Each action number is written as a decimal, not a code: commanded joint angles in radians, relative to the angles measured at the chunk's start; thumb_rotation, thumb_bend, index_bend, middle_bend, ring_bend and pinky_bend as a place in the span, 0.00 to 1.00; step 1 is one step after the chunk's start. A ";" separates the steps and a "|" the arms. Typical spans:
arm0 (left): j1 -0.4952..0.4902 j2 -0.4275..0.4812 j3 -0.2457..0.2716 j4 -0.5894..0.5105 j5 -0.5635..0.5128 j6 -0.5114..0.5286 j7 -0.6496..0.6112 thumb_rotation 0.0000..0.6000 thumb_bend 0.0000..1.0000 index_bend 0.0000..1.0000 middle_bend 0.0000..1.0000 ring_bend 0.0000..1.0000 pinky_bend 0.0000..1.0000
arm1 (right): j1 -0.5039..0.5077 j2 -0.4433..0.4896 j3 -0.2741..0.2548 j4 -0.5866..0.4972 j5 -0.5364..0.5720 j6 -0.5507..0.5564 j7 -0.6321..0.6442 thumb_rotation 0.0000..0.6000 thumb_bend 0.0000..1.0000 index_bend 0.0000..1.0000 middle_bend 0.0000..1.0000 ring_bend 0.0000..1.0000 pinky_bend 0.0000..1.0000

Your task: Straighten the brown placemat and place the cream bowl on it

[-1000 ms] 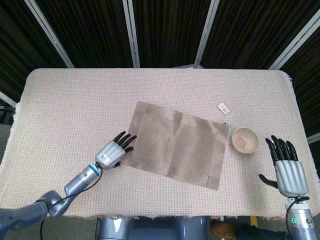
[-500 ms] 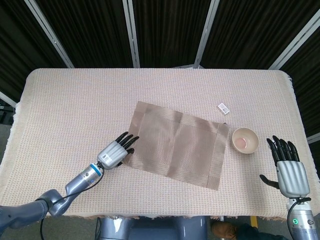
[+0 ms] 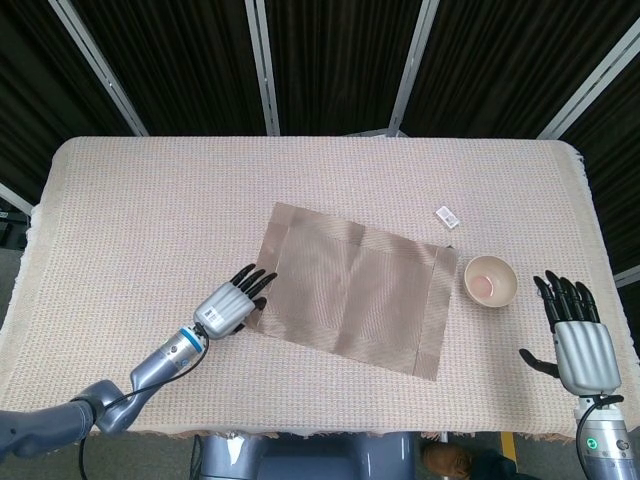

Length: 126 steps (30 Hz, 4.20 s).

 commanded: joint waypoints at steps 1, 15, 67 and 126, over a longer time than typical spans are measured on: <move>0.001 -0.012 -0.003 0.003 -0.011 -0.002 -0.003 1.00 0.44 0.51 0.00 0.00 0.00 | -0.001 0.001 0.001 0.000 -0.004 -0.001 0.002 1.00 0.00 0.00 0.00 0.00 0.00; 0.011 -0.036 0.005 0.002 -0.021 0.033 0.019 1.00 0.49 0.68 0.00 0.00 0.00 | -0.009 0.006 0.006 -0.002 -0.021 -0.004 0.019 1.00 0.00 0.00 0.00 0.00 0.00; 0.301 0.286 0.266 -0.552 0.014 0.218 0.279 1.00 0.48 0.71 0.00 0.00 0.00 | -0.070 0.059 -0.011 -0.063 -0.146 0.076 0.056 1.00 0.00 0.00 0.00 0.00 0.00; 0.455 0.536 -0.025 -0.601 -0.114 0.556 0.086 1.00 0.00 0.00 0.00 0.00 0.00 | 0.282 -0.264 0.105 0.333 0.320 -0.536 -0.199 1.00 0.01 0.28 0.00 0.00 0.00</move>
